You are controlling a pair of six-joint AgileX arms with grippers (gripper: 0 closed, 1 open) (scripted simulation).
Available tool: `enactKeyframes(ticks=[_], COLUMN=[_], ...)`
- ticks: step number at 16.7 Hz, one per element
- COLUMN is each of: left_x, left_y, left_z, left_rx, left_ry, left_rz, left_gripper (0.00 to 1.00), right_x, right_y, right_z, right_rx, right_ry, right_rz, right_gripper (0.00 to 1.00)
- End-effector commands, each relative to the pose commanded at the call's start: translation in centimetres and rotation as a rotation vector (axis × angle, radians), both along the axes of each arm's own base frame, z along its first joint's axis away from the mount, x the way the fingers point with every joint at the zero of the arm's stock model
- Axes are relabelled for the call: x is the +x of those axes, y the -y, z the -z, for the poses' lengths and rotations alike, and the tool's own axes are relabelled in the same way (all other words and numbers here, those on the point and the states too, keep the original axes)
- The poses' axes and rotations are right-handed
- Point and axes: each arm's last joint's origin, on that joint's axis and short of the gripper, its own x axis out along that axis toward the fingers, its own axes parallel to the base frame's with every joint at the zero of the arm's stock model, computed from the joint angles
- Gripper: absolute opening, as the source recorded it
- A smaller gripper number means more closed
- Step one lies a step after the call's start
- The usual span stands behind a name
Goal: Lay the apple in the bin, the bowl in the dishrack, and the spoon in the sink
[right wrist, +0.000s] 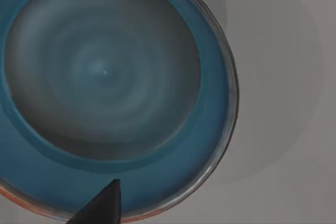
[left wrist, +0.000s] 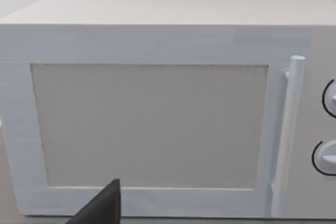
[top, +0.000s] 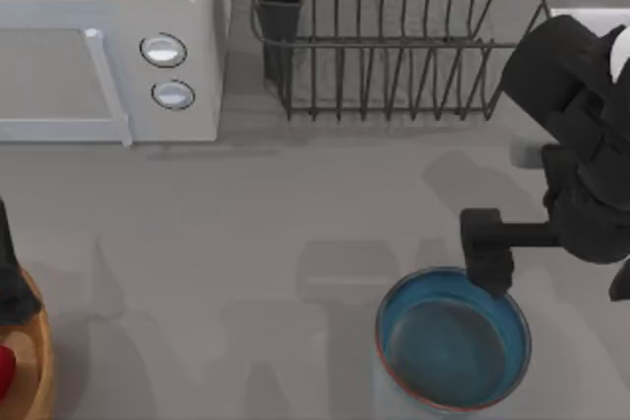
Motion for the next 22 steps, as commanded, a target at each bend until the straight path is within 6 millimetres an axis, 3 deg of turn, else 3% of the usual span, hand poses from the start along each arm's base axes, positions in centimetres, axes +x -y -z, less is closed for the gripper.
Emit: enactKeyframes(ticks=[7,16,21,22], left_x=[0.0,0.0,0.0,0.0], left_y=[0.0,0.0,0.0,0.0], left_z=[0.0,0.0,0.0,0.0], left_rx=[0.0,0.0,0.0,0.0], left_ry=[0.0,0.0,0.0,0.0], left_rz=[0.0,0.0,0.0,0.0], left_gripper=[1.0,1.0,1.0,1.0], right_x=[0.0,0.1,0.0,0.0], right_y=[-0.1,-0.2,-0.1,-0.1], right_z=[0.5,9.4,10.0,10.0], right_rx=[-0.005,-0.003,-0.005,-0.005], right_ry=[-0.007,-0.003,-0.006,-0.006], right_rz=[-0.001,-0.003,-0.003,-0.003], right_gripper=[1.0,1.0,1.0,0.92])
